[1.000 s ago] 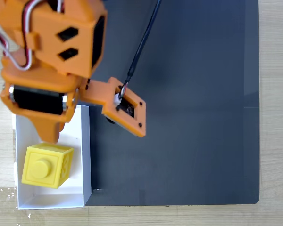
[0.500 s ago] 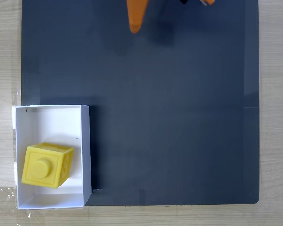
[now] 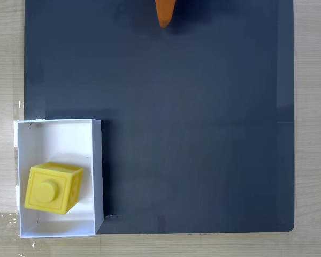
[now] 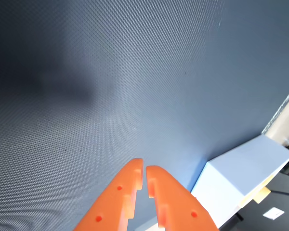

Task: Grasp a yellow block and put it in the box

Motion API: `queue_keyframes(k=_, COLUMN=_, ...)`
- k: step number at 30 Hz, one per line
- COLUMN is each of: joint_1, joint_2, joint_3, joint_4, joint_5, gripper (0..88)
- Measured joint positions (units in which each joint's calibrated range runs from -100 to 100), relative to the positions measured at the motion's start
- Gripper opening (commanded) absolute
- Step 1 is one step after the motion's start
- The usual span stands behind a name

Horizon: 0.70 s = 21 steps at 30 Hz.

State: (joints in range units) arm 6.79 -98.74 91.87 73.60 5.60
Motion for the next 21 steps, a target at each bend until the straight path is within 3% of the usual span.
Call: queue_keyframes(k=21, joint_1=-0.5, joint_2=0.0, joint_3=0.0, joint_4=0.0, joint_5=0.0, gripper=1.2)
